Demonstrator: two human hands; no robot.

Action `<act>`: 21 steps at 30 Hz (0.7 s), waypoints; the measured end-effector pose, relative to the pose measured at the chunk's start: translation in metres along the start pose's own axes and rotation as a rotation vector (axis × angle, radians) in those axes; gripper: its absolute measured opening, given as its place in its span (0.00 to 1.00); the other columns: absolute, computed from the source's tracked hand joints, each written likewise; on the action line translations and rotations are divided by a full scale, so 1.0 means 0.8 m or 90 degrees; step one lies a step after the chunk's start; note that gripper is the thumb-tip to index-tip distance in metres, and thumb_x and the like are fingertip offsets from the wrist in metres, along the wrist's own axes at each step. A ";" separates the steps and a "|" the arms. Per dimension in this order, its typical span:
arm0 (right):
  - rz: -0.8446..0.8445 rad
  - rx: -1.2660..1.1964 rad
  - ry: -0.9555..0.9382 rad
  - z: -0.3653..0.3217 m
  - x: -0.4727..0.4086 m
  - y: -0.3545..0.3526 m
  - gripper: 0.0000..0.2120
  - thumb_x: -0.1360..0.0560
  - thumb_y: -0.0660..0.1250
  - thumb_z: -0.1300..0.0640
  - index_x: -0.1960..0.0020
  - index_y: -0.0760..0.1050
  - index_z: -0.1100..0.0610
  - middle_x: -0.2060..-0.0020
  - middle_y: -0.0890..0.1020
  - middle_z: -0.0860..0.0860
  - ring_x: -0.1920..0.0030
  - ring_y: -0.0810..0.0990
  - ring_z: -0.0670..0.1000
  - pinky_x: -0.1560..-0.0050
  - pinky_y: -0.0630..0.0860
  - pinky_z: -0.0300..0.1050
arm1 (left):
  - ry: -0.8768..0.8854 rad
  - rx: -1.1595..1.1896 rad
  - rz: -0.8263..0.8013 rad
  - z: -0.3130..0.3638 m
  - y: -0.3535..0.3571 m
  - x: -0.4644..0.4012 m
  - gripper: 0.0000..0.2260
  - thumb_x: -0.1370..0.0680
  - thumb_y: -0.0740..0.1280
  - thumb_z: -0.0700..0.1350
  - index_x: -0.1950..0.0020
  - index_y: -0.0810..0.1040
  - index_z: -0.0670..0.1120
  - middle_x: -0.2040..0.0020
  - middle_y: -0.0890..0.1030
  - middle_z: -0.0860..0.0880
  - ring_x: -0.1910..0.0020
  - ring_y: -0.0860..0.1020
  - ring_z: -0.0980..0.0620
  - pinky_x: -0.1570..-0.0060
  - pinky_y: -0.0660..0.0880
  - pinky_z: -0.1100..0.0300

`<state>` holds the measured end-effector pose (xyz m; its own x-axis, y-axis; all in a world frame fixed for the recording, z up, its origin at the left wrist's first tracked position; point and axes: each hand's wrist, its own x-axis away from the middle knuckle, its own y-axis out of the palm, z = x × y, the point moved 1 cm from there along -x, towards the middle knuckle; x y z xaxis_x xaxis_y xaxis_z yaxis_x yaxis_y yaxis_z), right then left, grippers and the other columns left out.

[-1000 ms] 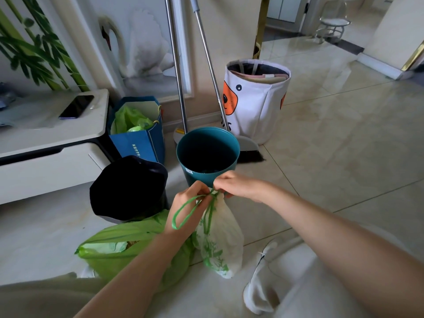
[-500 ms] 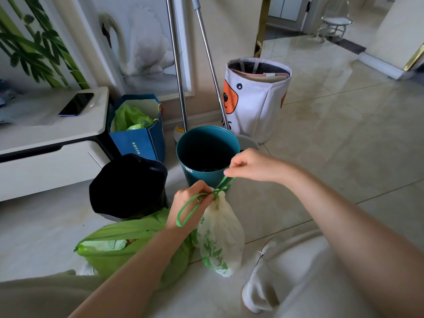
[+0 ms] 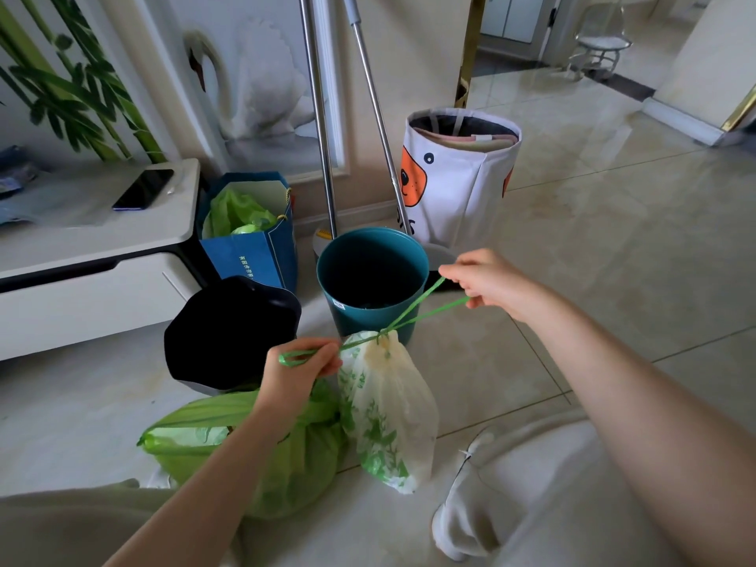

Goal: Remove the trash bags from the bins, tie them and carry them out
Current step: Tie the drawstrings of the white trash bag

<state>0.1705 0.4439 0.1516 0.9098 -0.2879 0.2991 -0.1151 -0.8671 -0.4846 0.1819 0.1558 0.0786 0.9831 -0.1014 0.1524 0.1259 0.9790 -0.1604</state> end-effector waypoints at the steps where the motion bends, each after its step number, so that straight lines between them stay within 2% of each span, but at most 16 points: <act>1: 0.017 0.074 -0.011 0.003 0.000 0.000 0.10 0.26 0.67 0.52 0.64 0.73 0.56 0.72 0.68 0.50 0.72 0.71 0.51 0.66 0.73 0.43 | -0.015 -0.005 -0.005 -0.003 -0.005 0.002 0.04 0.26 0.71 0.38 0.58 0.84 0.46 0.64 0.85 0.45 0.63 0.84 0.47 0.57 0.81 0.58; 3: 0.049 0.188 -0.036 0.010 0.000 0.001 0.11 0.26 0.66 0.52 0.63 0.75 0.58 0.71 0.74 0.52 0.69 0.77 0.55 0.66 0.72 0.42 | -0.048 -0.020 -0.013 -0.011 -0.009 0.006 0.04 0.27 0.71 0.37 0.59 0.84 0.44 0.64 0.85 0.44 0.63 0.84 0.45 0.59 0.81 0.59; 5: 0.071 0.255 -0.057 0.015 0.001 0.002 0.12 0.27 0.66 0.53 0.62 0.77 0.62 0.69 0.77 0.56 0.65 0.77 0.57 0.63 0.70 0.43 | -0.073 -0.054 -0.016 -0.020 -0.009 0.011 0.04 0.27 0.72 0.37 0.60 0.84 0.44 0.66 0.85 0.44 0.63 0.84 0.45 0.60 0.82 0.59; 7: 0.089 0.311 -0.059 0.020 0.003 0.001 0.12 0.26 0.66 0.54 0.62 0.76 0.62 0.66 0.78 0.58 0.61 0.76 0.57 0.61 0.69 0.44 | -0.093 -0.111 -0.027 -0.031 -0.009 0.015 0.03 0.28 0.72 0.38 0.60 0.83 0.44 0.66 0.85 0.45 0.63 0.84 0.47 0.58 0.82 0.57; 10: 0.087 0.372 -0.038 0.028 0.003 0.004 0.12 0.26 0.67 0.54 0.61 0.75 0.63 0.62 0.80 0.63 0.56 0.79 0.60 0.58 0.73 0.46 | -0.121 -0.165 -0.039 -0.048 -0.008 0.019 0.04 0.28 0.73 0.39 0.62 0.82 0.46 0.65 0.85 0.45 0.64 0.85 0.48 0.57 0.82 0.55; 13: 0.074 0.416 -0.030 0.037 0.003 0.012 0.11 0.25 0.67 0.53 0.58 0.74 0.62 0.58 0.81 0.62 0.51 0.79 0.62 0.55 0.73 0.47 | -0.112 -0.232 -0.030 -0.060 -0.009 0.021 0.05 0.28 0.73 0.41 0.63 0.81 0.48 0.67 0.85 0.48 0.67 0.84 0.53 0.60 0.82 0.59; 15: 0.074 0.430 -0.032 0.042 0.001 0.016 0.11 0.24 0.67 0.53 0.59 0.73 0.60 0.56 0.82 0.63 0.50 0.79 0.62 0.53 0.73 0.48 | -0.105 -0.272 -0.024 -0.065 -0.013 0.020 0.03 0.28 0.73 0.42 0.61 0.82 0.46 0.67 0.84 0.50 0.70 0.83 0.57 0.64 0.80 0.64; 17: 0.081 0.439 -0.032 0.044 -0.001 0.018 0.14 0.25 0.67 0.54 0.58 0.76 0.65 0.57 0.83 0.64 0.52 0.79 0.63 0.52 0.76 0.49 | -0.100 -0.299 -0.013 -0.065 -0.019 0.020 0.03 0.28 0.73 0.43 0.59 0.83 0.44 0.67 0.84 0.51 0.73 0.81 0.61 0.70 0.76 0.71; 19: 0.066 0.452 -0.039 0.046 -0.003 0.020 0.14 0.25 0.66 0.55 0.56 0.79 0.67 0.58 0.83 0.64 0.54 0.80 0.63 0.51 0.78 0.51 | -0.096 -0.314 -0.017 -0.062 -0.026 0.020 0.03 0.27 0.73 0.43 0.57 0.83 0.44 0.66 0.84 0.51 0.72 0.81 0.61 0.72 0.74 0.72; 21: 0.047 0.464 -0.061 0.046 -0.002 0.022 0.12 0.25 0.66 0.55 0.54 0.80 0.65 0.56 0.84 0.62 0.53 0.81 0.61 0.50 0.78 0.52 | -0.088 -0.336 -0.035 -0.055 -0.037 0.020 0.02 0.27 0.73 0.44 0.57 0.82 0.47 0.64 0.84 0.50 0.69 0.81 0.57 0.70 0.75 0.68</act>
<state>0.1819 0.4443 0.1123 0.9444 -0.2701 0.1874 0.0858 -0.3475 -0.9337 0.1997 0.1172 0.0426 0.9510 -0.0905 0.2957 0.2611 0.7475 -0.6109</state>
